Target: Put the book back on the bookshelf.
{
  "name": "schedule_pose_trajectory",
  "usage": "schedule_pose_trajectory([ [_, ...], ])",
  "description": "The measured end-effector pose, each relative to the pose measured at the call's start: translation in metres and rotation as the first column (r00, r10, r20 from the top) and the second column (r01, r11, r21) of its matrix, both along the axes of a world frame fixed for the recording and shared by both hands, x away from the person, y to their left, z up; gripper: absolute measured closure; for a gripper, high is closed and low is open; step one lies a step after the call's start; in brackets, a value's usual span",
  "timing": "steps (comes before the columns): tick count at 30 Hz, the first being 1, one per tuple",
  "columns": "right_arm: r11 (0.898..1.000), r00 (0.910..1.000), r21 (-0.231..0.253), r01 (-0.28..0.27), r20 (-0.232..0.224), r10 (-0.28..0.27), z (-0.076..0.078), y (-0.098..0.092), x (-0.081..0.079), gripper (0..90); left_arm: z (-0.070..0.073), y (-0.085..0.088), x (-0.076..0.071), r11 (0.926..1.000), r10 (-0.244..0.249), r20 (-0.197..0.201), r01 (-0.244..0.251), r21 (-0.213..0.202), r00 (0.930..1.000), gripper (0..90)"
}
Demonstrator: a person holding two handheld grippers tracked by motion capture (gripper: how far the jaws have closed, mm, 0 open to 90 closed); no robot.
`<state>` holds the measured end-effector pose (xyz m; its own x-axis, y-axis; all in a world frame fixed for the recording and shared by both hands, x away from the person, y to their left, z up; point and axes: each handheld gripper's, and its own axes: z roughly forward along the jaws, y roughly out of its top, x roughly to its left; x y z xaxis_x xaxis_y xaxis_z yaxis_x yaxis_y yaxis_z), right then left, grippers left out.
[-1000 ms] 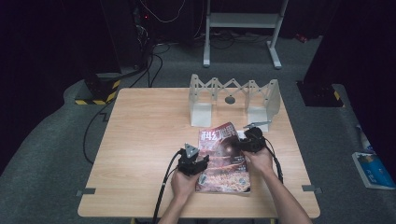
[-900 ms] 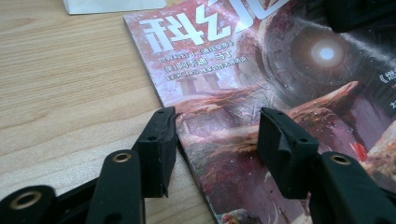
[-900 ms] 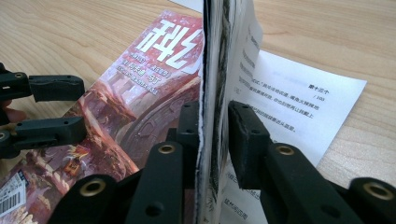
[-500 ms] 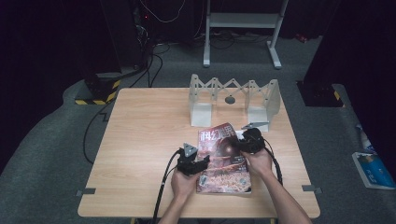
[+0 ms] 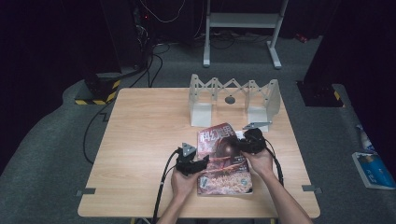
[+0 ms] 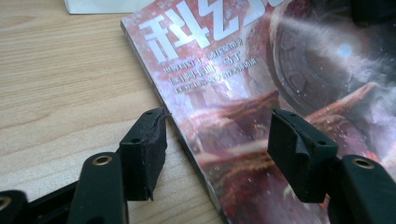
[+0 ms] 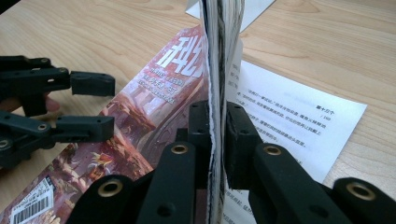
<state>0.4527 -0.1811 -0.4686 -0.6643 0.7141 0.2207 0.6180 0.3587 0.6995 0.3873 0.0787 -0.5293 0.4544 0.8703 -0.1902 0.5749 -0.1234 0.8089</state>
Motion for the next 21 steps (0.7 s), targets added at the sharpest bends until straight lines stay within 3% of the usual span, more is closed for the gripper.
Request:
schedule_pose_trajectory([
  [7, 1.000, 0.9996, -0.006, -0.024, 0.015, 0.024, 0.005, 0.001, -0.005, 83.1, 0.001, 0.003, 0.000, 0.9998, -0.004, 0.006, 0.004, -0.018, 1.0000, 30.6],
  [16, 0.998, 0.9979, 0.009, -0.056, 0.032, 0.056, 0.011, 0.001, -0.010, 83.1, 0.001, 0.006, 0.002, 0.9967, -0.038, 0.000, 0.038, -0.072, 0.9993, 24.0],
  [21, 0.997, 0.9963, 0.014, -0.072, 0.048, 0.071, 0.013, 0.002, -0.013, 83.2, 0.000, 0.006, 0.001, 0.9953, -0.061, 0.002, 0.061, -0.075, 0.9982, 22.4],
])
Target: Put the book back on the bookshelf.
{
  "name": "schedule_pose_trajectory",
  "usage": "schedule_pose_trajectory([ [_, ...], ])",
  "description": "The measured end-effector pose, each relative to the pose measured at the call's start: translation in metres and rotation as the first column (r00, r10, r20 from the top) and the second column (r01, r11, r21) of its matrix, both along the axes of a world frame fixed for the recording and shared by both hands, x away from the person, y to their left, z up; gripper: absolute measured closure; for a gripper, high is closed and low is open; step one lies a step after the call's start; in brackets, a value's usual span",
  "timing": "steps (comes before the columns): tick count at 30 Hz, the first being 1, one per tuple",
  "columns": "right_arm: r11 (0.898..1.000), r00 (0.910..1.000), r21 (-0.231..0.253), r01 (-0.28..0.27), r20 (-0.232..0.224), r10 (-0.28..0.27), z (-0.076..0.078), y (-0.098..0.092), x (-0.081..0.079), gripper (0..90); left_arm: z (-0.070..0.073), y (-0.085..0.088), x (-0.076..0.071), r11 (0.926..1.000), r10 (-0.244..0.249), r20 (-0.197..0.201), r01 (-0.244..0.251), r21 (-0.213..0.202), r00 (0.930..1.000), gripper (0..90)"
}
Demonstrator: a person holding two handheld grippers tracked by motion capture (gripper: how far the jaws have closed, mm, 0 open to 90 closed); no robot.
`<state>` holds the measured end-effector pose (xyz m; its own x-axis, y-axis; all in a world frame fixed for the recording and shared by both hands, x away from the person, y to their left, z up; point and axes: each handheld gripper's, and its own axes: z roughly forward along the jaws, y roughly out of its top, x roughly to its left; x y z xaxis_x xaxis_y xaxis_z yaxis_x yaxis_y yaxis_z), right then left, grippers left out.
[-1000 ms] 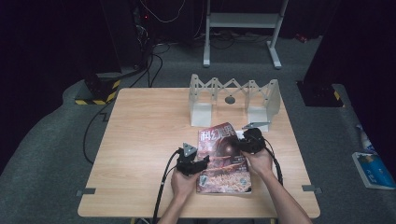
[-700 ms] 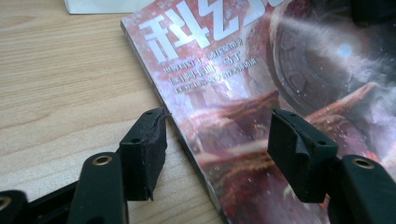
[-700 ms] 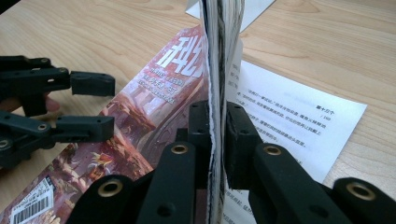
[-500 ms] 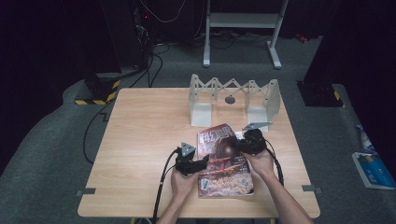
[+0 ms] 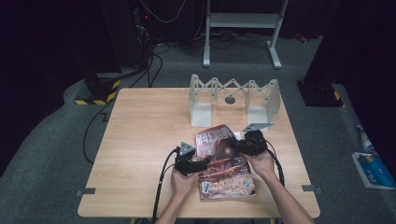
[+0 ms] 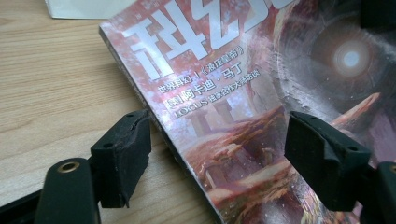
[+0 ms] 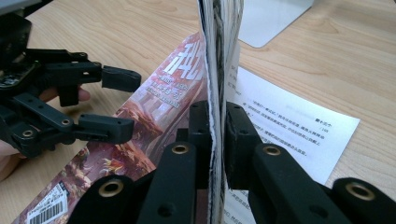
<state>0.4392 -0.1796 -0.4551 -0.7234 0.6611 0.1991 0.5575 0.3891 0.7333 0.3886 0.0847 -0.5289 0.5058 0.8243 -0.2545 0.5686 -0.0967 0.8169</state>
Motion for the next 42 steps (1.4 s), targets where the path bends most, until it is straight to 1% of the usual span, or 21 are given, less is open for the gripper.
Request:
schedule_pose_trajectory([
  [11, 0.999, 0.9995, 0.029, -0.019, 0.025, 0.019, 0.006, -0.003, -0.006, 83.2, 0.000, 0.000, 0.000, 0.9996, -0.021, 0.000, 0.021, -0.019, 0.9998, 19.0],
  [13, 0.999, 0.9990, 0.039, -0.029, 0.036, 0.027, 0.007, -0.004, -0.006, 83.2, 0.000, 0.000, 0.000, 0.9991, -0.030, 0.001, 0.030, -0.031, 0.9996, 18.7],
  [19, 0.998, 0.9980, 0.051, -0.046, 0.045, 0.044, 0.010, -0.003, -0.010, 83.2, 0.000, 0.001, 0.000, 0.9971, -0.047, 0.000, 0.047, -0.060, 0.9989, 17.2],
  [24, 0.996, 0.9975, 0.066, -0.056, 0.046, 0.053, 0.010, -0.005, -0.010, 83.2, 0.000, 0.001, -0.001, 0.9959, -0.059, 0.001, 0.059, -0.068, 0.9983, 17.8],
  [27, 0.994, 0.9970, 0.081, -0.068, 0.044, 0.065, 0.009, -0.007, -0.011, 83.2, 0.001, 0.001, -0.002, 0.9958, -0.060, -0.012, 0.059, -0.070, 0.9981, 20.7],
  [30, 0.993, 0.9966, 0.090, -0.074, 0.043, 0.070, 0.008, -0.007, -0.011, 83.2, 0.002, 0.002, -0.002, 0.9959, -0.063, -0.013, 0.062, -0.066, 0.9979, 21.7],
  [32, 0.993, 0.9967, 0.096, -0.076, 0.038, 0.072, 0.007, -0.007, -0.011, 83.2, 0.002, 0.003, -0.003, 0.9964, -0.062, -0.011, 0.061, -0.058, 0.9980, 25.3],
  [33, 0.992, 0.9963, 0.095, -0.079, 0.040, 0.076, 0.005, -0.008, -0.011, 83.2, 0.003, 0.004, -0.004, 0.9968, -0.065, -0.004, 0.065, -0.048, 0.9979, 27.2],
  [36, 0.993, 0.9970, 0.088, -0.072, 0.032, 0.070, 0.003, -0.011, -0.010, 83.1, 0.003, 0.005, -0.005, 0.9959, -0.073, 0.003, 0.073, -0.053, 0.9974, 35.0],
  [37, 0.994, 0.9972, 0.085, -0.069, 0.033, 0.066, 0.001, -0.013, -0.009, 83.1, 0.003, 0.005, -0.005, 0.9953, -0.077, 0.004, 0.078, -0.059, 0.9970, 35.0],
  [38, 0.994, 0.9976, 0.085, -0.064, 0.031, 0.061, -0.001, -0.014, -0.009, 83.1, 0.003, 0.005, -0.006, 0.9948, -0.082, 0.007, 0.082, -0.059, 0.9966, 37.2],
  [39, 0.995, 0.9985, 0.084, -0.053, 0.020, 0.051, -0.006, -0.017, -0.009, 83.0, 0.003, 0.005, -0.006, 0.9942, -0.093, 0.017, 0.093, -0.054, 0.9956, 40.8],
  [40, 0.995, 0.9985, 0.084, -0.053, 0.020, 0.051, -0.006, -0.017, -0.009, 83.0, 0.003, 0.005, -0.006, 0.9942, -0.093, 0.017, 0.093, -0.054, 0.9956, 42.6],
  [42, 0.995, 0.9989, 0.084, -0.046, 0.008, 0.045, -0.012, -0.019, -0.008, 83.0, 0.003, 0.004, -0.007, 0.9938, -0.098, 0.017, 0.099, -0.052, 0.9951, 45.1],
])
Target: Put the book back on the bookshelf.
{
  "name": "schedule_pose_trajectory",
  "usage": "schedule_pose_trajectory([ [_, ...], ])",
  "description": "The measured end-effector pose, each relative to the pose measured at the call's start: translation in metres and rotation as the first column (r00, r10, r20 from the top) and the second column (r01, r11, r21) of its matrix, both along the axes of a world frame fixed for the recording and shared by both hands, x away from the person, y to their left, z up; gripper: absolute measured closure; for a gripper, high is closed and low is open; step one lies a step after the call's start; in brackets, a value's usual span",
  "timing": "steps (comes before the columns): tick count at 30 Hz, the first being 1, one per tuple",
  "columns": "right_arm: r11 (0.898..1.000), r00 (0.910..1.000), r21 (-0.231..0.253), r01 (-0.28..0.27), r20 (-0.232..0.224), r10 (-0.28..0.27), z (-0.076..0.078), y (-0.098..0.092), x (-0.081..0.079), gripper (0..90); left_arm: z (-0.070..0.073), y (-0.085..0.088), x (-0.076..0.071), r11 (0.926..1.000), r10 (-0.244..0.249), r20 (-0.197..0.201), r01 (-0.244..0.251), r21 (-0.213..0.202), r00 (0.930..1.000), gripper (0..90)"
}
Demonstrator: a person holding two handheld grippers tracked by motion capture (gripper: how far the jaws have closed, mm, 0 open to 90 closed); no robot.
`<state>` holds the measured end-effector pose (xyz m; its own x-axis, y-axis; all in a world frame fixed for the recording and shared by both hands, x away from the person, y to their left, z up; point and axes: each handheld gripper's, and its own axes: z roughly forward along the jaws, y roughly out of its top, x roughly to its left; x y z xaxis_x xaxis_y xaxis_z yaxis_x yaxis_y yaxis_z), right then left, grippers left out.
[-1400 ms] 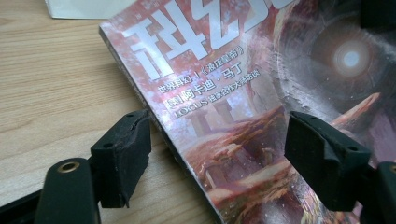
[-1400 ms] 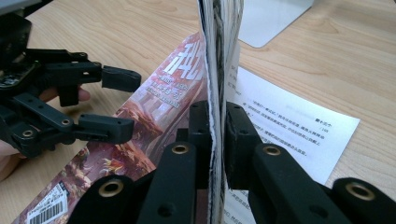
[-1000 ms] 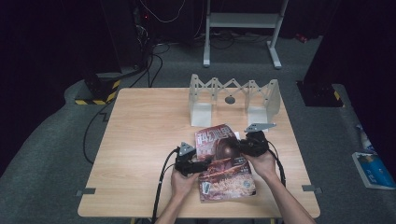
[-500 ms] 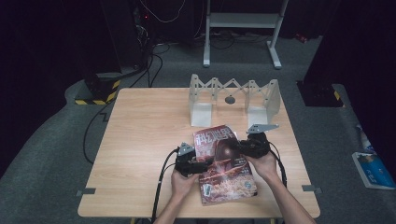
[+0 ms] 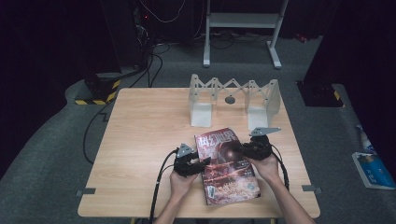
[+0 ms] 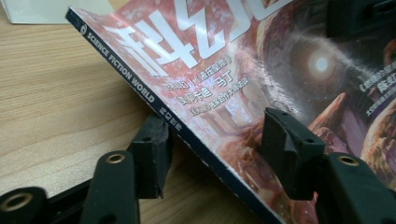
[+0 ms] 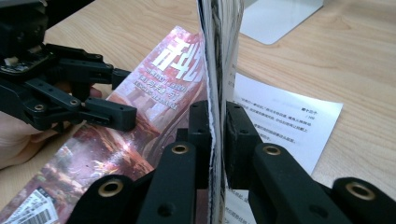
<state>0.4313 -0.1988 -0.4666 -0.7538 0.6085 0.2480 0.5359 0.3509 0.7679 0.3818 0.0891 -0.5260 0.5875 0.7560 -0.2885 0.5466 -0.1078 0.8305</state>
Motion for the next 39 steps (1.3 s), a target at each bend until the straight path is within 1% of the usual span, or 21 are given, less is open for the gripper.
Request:
schedule_pose_trajectory([
  [5, 1.000, 1.0000, -0.006, 0.002, -0.007, -0.002, -0.005, 0.000, 0.001, 82.9, -0.001, 0.001, 0.000, 1.0000, 0.003, -0.008, -0.003, -0.002, 1.0000, 49.6],
  [9, 1.000, 0.9999, -0.012, 0.006, -0.009, -0.006, -0.007, 0.001, 0.002, 82.7, -0.001, 0.002, 0.000, 0.9998, 0.008, -0.018, -0.008, -0.019, 0.9998, 54.2],
  [10, 1.000, 0.9999, -0.012, 0.006, -0.009, -0.006, -0.007, 0.001, 0.002, 82.7, -0.001, 0.002, 0.000, 0.9997, 0.008, -0.021, -0.008, -0.022, 0.9997, 54.2],
  [11, 1.000, 0.9998, -0.014, 0.011, -0.015, -0.011, -0.009, 0.000, 0.003, 82.2, -0.001, 0.003, 0.000, 0.9997, 0.012, -0.019, -0.013, -0.021, 0.9997, 56.2],
  [12, 1.000, 0.9998, -0.014, 0.011, -0.015, -0.011, -0.009, 0.000, 0.003, 82.2, -0.001, 0.002, -0.001, 0.9996, 0.016, -0.014, -0.016, -0.023, 0.9998, 56.2],
  [13, 1.000, 0.9998, -0.018, 0.015, -0.016, -0.015, -0.010, 0.000, 0.004, 81.7, -0.001, 0.002, -0.001, 0.9996, 0.019, -0.012, -0.019, -0.023, 0.9997, 57.1],
  [14, 0.999, 0.9994, -0.028, 0.026, -0.022, -0.027, -0.014, 0.001, 0.006, 81.0, -0.001, 0.001, -0.002, 0.9996, 0.025, -0.011, -0.025, -0.012, 0.9996, 58.6],
  [15, 0.999, 0.9992, -0.032, 0.030, -0.024, -0.031, -0.016, 0.001, 0.007, 80.6, -0.001, 0.001, -0.002, 0.9996, 0.027, -0.011, -0.027, -0.009, 0.9996, 59.2],
  [20, 0.998, 0.9980, -0.038, 0.047, -0.039, -0.049, -0.021, 0.001, 0.009, 78.1, -0.001, 0.001, -0.002, 0.9996, 0.029, -0.014, -0.029, -0.003, 0.9995, 61.0],
  [23, 0.997, 0.9972, -0.048, 0.062, -0.039, -0.064, -0.022, 0.001, 0.010, 73.0, -0.001, 0.001, -0.002, 0.9996, 0.029, -0.014, -0.029, -0.006, 0.9995, 62.4],
  [28, 0.994, 0.9942, -0.070, 0.084, -0.061, -0.089, -0.025, 0.000, 0.012, 65.2, -0.001, 0.001, -0.002, 0.9996, 0.027, -0.018, -0.027, -0.010, 0.9995, 63.8],
  [29, 0.992, 0.9936, -0.082, 0.092, -0.058, -0.097, -0.026, 0.000, 0.013, 61.9, -0.001, 0.001, -0.002, 0.9996, 0.025, -0.020, -0.026, -0.012, 0.9995, 64.0],
  [30, 0.992, 0.9936, -0.082, 0.092, -0.058, -0.097, -0.026, 0.000, 0.013, 61.9, -0.001, 0.001, -0.002, 0.9996, 0.025, -0.020, -0.026, -0.012, 0.9995, 64.2],
  [31, 0.991, 0.9918, -0.089, 0.103, -0.067, -0.109, -0.027, 0.000, 0.014, 57.8, -0.001, 0.001, -0.002, 0.9996, 0.026, -0.022, -0.026, -0.011, 0.9994, 64.3],
  [32, 0.991, 0.9918, -0.089, 0.103, -0.067, -0.109, -0.027, 0.000, 0.014, 57.8, -0.001, 0.001, -0.002, 0.9996, 0.026, -0.022, -0.026, -0.011, 0.9994, 64.3],
  [33, 0.989, 0.9896, -0.094, 0.112, -0.080, -0.119, -0.029, -0.001, 0.015, 53.7, -0.001, 0.000, -0.002, 0.9996, 0.026, -0.018, -0.027, -0.008, 0.9995, 64.5],
  [34, 0.988, 0.9878, -0.098, 0.118, -0.091, -0.127, -0.030, -0.002, 0.016, 51.5, -0.001, 0.000, -0.002, 0.9996, 0.026, -0.018, -0.027, -0.008, 0.9995, 64.6],
  [37, 0.986, 0.9845, -0.100, 0.134, -0.100, -0.144, -0.032, -0.004, 0.016, 49.7, -0.001, 0.000, -0.002, 0.9996, 0.026, -0.018, -0.026, -0.010, 0.9995, 64.7],
  [38, 0.985, 0.9845, -0.096, 0.141, -0.091, -0.150, -0.033, -0.006, 0.015, 49.4, -0.001, 0.000, -0.002, 0.9996, 0.027, -0.020, -0.027, -0.012, 0.9994, 64.7],
  [39, 0.984, 0.9819, -0.087, 0.158, -0.092, -0.166, -0.035, -0.011, 0.013, 49.6, -0.001, 0.000, -0.002, 0.9996, 0.026, -0.021, -0.026, -0.014, 0.9994, 64.9],
])
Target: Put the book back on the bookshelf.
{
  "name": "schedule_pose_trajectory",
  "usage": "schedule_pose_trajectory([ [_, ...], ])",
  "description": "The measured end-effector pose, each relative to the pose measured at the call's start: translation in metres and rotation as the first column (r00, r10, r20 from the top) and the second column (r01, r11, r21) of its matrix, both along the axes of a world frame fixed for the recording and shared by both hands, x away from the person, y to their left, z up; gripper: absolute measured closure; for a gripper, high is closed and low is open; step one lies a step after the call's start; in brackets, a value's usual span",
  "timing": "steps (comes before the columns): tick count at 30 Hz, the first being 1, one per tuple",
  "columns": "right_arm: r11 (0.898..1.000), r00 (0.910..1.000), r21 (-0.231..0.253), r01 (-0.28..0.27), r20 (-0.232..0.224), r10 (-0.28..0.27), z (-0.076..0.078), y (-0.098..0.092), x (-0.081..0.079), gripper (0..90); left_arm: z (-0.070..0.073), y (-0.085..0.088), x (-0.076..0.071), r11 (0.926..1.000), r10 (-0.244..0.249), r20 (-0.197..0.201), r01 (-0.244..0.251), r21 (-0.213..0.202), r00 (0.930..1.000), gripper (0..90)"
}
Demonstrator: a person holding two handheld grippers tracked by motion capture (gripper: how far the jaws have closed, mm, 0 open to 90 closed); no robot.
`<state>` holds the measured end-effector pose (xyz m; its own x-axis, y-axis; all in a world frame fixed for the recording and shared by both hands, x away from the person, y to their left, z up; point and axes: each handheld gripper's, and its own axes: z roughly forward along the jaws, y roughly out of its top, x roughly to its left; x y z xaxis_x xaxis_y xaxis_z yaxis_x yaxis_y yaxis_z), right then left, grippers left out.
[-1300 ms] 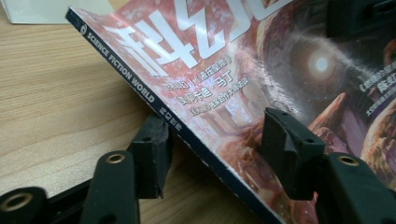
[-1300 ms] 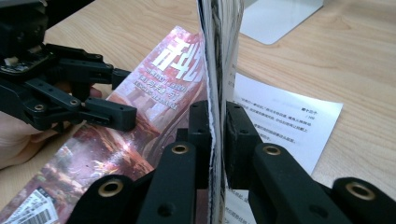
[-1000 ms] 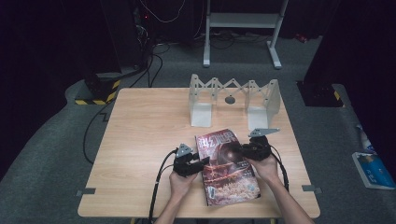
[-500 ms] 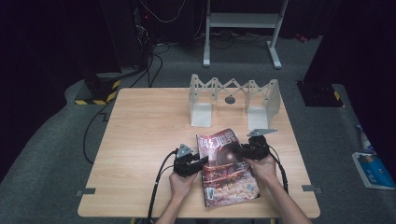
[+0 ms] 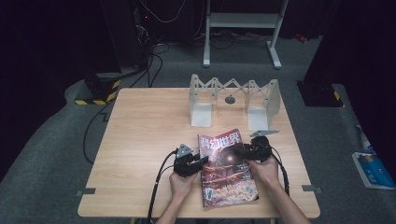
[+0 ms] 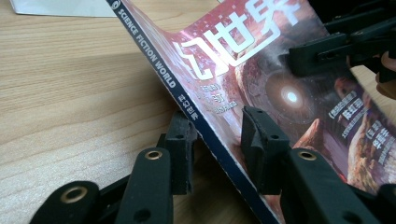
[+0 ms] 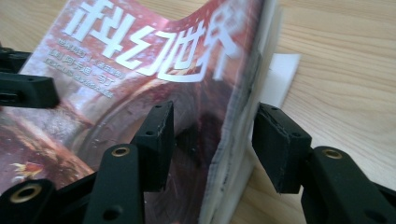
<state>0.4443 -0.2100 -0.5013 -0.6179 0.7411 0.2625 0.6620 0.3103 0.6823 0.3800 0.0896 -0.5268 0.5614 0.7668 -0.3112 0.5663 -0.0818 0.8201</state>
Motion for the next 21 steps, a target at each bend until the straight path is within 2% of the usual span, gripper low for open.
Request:
schedule_pose_trajectory([
  [1, 1.000, 1.0000, 0.000, 0.000, 0.000, 0.000, 0.000, 0.000, 0.000, 49.6, 0.000, 0.000, 0.000, 1.0000, 0.000, 0.000, 0.000, 0.000, 1.0000, 65.1],
  [2, 1.000, 0.9997, -0.016, 0.018, 0.019, -0.018, 0.000, -0.003, -0.002, 52.9, 0.000, 0.000, 0.000, 1.0000, -0.001, -0.001, 0.001, -0.001, 1.0000, 65.1],
  [3, 0.999, 0.9989, -0.029, 0.033, 0.034, -0.032, 0.000, -0.006, -0.003, 51.7, 0.000, 0.000, 0.000, 1.0000, -0.001, -0.001, 0.001, -0.001, 1.0000, 65.2],
  [5, 0.999, 0.9985, -0.007, 0.049, 0.024, -0.049, 0.001, -0.013, -0.003, 53.2, 0.000, 0.000, 0.000, 1.0000, 0.000, -0.003, 0.000, -0.003, 1.0000, 65.2],
  [10, 0.996, 0.9948, -0.012, 0.092, 0.046, -0.091, 0.003, -0.026, -0.008, 71.0, 0.000, 0.000, 0.000, 1.0000, 0.000, -0.004, 0.000, -0.004, 1.0000, 65.2],
  [12, 0.994, 0.9932, -0.017, 0.107, 0.048, -0.106, 0.001, -0.027, -0.008, 76.5, 0.000, 0.000, 0.000, 1.0000, 0.000, -0.003, 0.000, -0.003, 1.0000, 65.2],
  [13, 0.994, 0.9932, -0.017, 0.107, 0.048, -0.106, 0.001, -0.027, -0.008, 76.5, 0.000, 0.000, 0.001, 1.0000, 0.001, -0.004, -0.001, -0.004, 1.0000, 65.2],
  [14, 0.991, 0.9920, -0.058, 0.117, 0.055, -0.113, -0.002, -0.026, -0.006, 79.6, 0.000, 0.000, 0.001, 1.0000, 0.001, -0.006, -0.001, -0.002, 1.0000, 65.2],
  [16, 0.990, 0.9928, -0.086, 0.115, 0.044, -0.111, -0.007, -0.023, -0.005, 81.6, -0.001, 0.000, 0.001, 1.0000, 0.001, -0.006, -0.001, -0.004, 1.0000, 65.2],
  [21, 0.988, 0.9935, -0.112, 0.110, 0.040, -0.106, -0.013, -0.016, -0.004, 83.8, -0.001, 0.000, 0.001, 1.0000, 0.002, -0.009, -0.002, -0.009, 1.0000, 65.1],
])
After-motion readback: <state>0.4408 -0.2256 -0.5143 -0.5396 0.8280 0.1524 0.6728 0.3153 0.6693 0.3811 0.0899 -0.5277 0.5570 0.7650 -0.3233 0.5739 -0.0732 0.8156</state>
